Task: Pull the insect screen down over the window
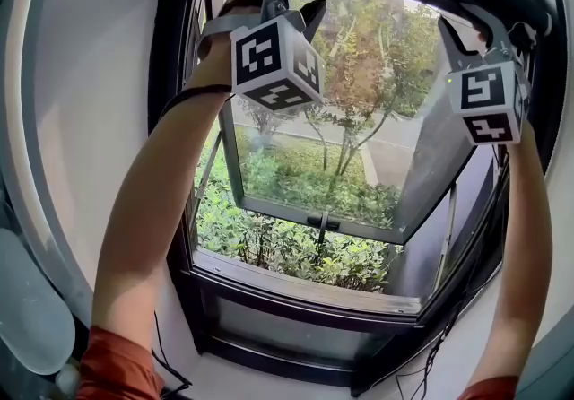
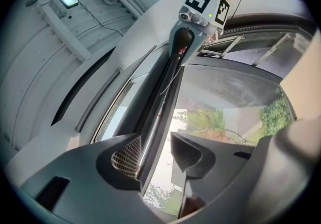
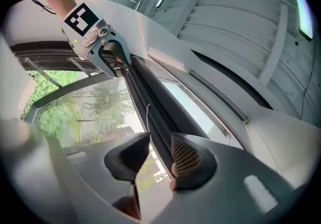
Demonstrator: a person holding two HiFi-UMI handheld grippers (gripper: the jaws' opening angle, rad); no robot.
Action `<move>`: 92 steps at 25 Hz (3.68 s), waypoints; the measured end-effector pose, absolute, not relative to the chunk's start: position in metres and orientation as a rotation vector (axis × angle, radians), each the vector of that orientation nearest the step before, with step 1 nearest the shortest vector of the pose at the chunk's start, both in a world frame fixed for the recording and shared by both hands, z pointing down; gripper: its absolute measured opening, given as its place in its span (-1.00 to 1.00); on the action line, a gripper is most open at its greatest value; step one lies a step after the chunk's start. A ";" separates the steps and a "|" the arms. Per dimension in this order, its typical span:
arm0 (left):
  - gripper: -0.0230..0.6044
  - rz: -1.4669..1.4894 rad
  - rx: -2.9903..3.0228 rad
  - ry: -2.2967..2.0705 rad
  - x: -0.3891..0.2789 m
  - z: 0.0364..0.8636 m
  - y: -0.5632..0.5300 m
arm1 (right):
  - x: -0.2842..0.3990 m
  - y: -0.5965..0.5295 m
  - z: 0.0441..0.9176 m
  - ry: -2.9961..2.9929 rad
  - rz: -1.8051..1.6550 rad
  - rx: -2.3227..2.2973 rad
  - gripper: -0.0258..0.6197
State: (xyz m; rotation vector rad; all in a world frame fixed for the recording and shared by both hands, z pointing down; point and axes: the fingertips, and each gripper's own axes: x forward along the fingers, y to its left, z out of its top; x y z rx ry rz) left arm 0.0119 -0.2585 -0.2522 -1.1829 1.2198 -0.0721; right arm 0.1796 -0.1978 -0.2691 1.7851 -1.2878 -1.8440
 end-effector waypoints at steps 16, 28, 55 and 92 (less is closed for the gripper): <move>-0.30 -0.319 -1.111 1.246 0.000 -0.278 -0.283 | 0.209 -0.232 -0.288 -0.910 -1.595 1.701 -0.24; -0.30 -0.369 -1.090 1.279 -0.014 -0.286 -0.299 | 0.215 -0.241 -0.297 -0.819 -1.555 1.701 -0.24; -0.24 -0.499 -1.017 1.294 -0.012 -0.299 -0.325 | 0.219 -0.253 -0.303 -0.788 -1.533 1.667 -0.24; -0.24 -0.585 -1.102 1.185 -0.016 -0.193 -0.315 | 0.214 -0.241 -0.196 -0.918 -1.521 1.524 -0.25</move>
